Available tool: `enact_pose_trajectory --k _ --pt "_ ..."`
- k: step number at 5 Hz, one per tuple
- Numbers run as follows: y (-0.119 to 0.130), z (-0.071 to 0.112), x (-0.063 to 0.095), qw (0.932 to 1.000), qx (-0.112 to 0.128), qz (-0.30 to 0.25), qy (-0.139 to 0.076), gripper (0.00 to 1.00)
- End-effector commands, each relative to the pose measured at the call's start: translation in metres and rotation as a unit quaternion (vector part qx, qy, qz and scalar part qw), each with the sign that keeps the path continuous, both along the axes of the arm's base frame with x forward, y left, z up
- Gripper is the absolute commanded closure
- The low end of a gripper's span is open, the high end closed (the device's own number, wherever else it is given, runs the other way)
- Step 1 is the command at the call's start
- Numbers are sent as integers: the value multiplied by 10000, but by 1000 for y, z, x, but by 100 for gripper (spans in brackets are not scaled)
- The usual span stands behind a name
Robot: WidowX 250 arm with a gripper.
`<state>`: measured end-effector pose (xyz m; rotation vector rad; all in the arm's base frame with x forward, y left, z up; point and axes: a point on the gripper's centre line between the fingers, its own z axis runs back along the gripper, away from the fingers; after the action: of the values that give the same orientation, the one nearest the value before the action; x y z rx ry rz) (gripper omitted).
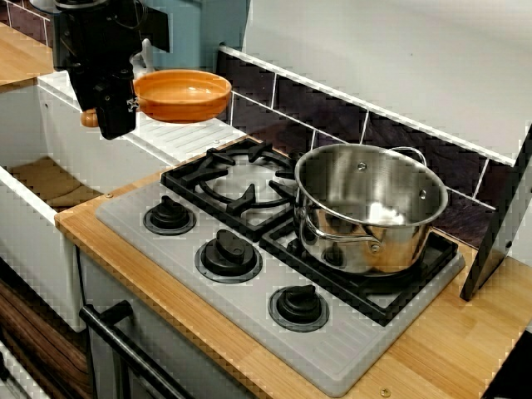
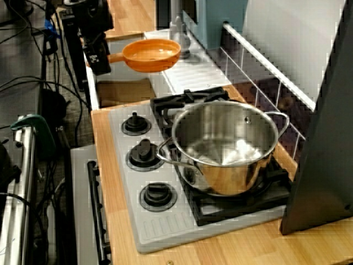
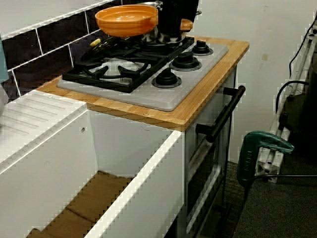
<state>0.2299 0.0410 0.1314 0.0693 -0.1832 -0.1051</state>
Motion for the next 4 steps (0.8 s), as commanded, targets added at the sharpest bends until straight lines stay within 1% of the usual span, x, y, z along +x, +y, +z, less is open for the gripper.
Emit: enact_pose_trajectory --k 1,2,3,4 --pt "10 13 -4 9944 893 490 -282 100" --pt "10 10 -2 9800 1769 865 -282 100" --pt "6 9 0 9699 2182 1022 -344 100" --pt "3 8 0 9693 2228 976 -369 100"
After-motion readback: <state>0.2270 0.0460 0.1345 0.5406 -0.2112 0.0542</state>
